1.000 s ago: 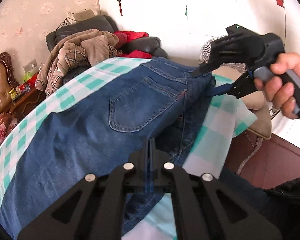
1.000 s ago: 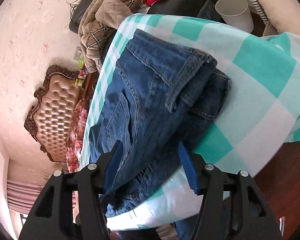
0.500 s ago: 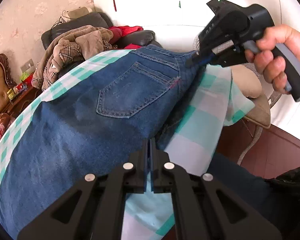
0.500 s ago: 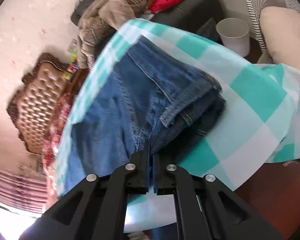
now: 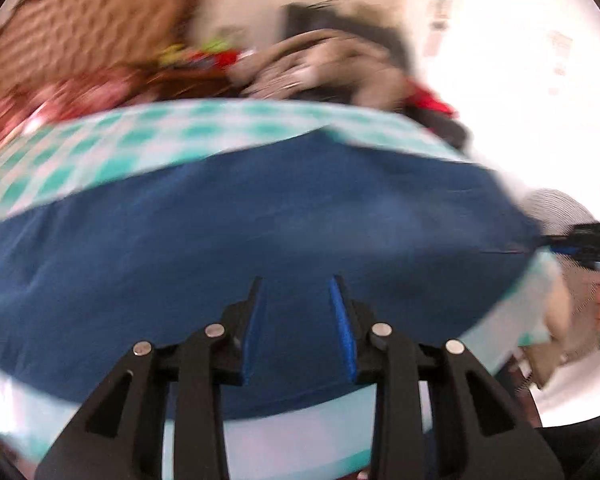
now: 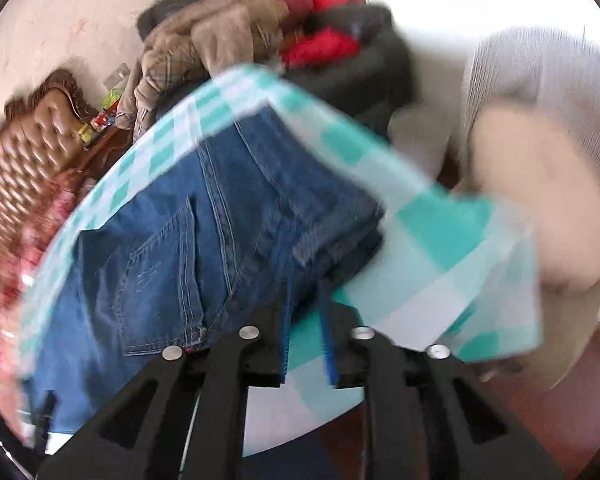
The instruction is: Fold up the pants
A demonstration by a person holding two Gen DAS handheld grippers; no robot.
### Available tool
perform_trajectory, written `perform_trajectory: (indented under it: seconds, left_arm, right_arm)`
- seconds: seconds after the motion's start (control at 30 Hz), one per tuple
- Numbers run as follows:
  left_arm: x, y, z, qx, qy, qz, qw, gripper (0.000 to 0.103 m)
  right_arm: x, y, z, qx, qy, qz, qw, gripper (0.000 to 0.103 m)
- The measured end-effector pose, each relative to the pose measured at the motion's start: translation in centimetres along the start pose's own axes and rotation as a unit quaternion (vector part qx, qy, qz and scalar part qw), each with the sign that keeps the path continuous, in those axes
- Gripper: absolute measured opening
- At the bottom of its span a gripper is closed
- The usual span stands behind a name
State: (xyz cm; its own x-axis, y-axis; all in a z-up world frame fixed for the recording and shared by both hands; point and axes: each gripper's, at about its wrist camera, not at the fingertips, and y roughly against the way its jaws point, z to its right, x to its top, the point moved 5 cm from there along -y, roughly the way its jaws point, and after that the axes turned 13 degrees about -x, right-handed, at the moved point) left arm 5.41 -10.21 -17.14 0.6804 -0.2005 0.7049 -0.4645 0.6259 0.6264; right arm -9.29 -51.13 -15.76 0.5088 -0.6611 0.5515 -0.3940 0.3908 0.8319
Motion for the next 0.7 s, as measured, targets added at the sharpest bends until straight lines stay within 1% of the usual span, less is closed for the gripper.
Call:
perform_trajectory:
  seconds: [0.03, 0.07, 0.1, 0.13, 0.17, 0.2, 0.23, 0.27, 0.3, 0.37, 0.4, 0.47, 0.5, 0.53, 0.57, 0.63, 0.7]
  left_arm:
    - [-0.4, 0.5, -1.0, 0.008, 0.005, -0.002, 1.0, 0.033]
    - [-1.0, 0.9, -1.8, 0.018, 0.0, -0.008, 0.9998, 0.033]
    - [-1.7, 1.6, -2.7, 0.036, -0.008, -0.014, 0.9992, 0.033]
    - [-2.0, 2.5, -3.4, 0.045, -0.003, -0.006, 0.999, 0.034]
    - [-2.3, 3.4, -4.0, 0.051, 0.003, 0.005, 0.9987, 0.04]
    - [-2.5, 4.6, -4.0, 0.054, -0.008, 0.019, 0.9983, 0.043]
    - [-2.7, 5.1, -3.6, 0.057, -0.031, 0.024, 0.9976, 0.046]
    - [-2.8, 5.5, -2.9, 0.059, -0.057, 0.026, 0.9963, 0.047]
    - [-3.0, 5.5, -2.1, 0.054, -0.079, 0.021, 0.9951, 0.047]
    - [-3.6, 4.8, -0.5, 0.05, -0.122, 0.0, 0.9912, 0.047]
    - [-3.8, 4.4, 0.3, 0.052, -0.144, -0.01, 0.9882, 0.047]
    - [-4.1, 3.4, 1.4, 0.058, -0.185, -0.025, 0.9806, 0.046]
    - [-4.2, 2.9, 1.6, 0.067, -0.2, -0.029, 0.9771, 0.046]
    - [-4.4, 2.5, 1.7, 0.086, -0.217, -0.035, 0.9717, 0.045]
    - [-4.5, 2.2, 1.7, 0.091, -0.229, -0.04, 0.9683, 0.043]
    - [-4.6, 1.5, 1.6, 0.1, -0.246, -0.049, 0.9629, 0.039]
    - [-5.1, 0.8, 1.6, 0.102, -0.264, -0.065, 0.9568, 0.036]
  right_arm:
    - [0.2, 1.1, -1.2, 0.0, 0.023, 0.025, 0.999, 0.02]
    - [0.3, 1.5, -2.0, 0.003, 0.037, 0.033, 0.999, 0.027]
    - [0.4, 1.9, -3.3, 0.009, 0.053, 0.039, 0.998, 0.037]
    - [0.2, 2.3, -5.1, 0.031, 0.073, 0.04, 0.996, 0.042]
    - [-0.1, 2.7, -6.7, 0.055, 0.091, 0.039, 0.994, 0.051]
    - [-0.7, 3.1, -8.8, 0.079, 0.118, 0.039, 0.989, 0.055]
    - [-1.4, 3.3, -10.5, 0.096, 0.143, 0.036, 0.984, 0.056]
    - [-2.3, 3.4, -12.7, 0.116, 0.17, 0.028, 0.978, 0.056]
    - [-3.1, 3.6, -14.2, 0.13, 0.187, 0.021, 0.974, 0.056]
    - [-5.7, 3.9, -18.8, 0.168, 0.238, 0.006, 0.957, 0.055]
    - [-7.1, 3.9, -20.8, 0.17, 0.267, 0.004, 0.949, 0.055]
    - [-9.4, 3.7, -23.1, 0.16, 0.306, -0.005, 0.939, 0.055]
    - [-10.5, 3.1, -23.8, 0.151, 0.324, -0.018, 0.934, 0.054]
    - [-11.8, 2.3, -24.2, 0.138, 0.34, -0.04, 0.929, 0.054]
    - [-12.6, 2.0, -24.3, 0.133, 0.347, -0.048, 0.927, 0.055]
    - [-13.4, 2.3, -24.3, 0.12, 0.368, -0.032, 0.922, 0.055]
    - [-13.5, 2.4, -23.9, 0.119, 0.369, -0.035, 0.921, 0.055]
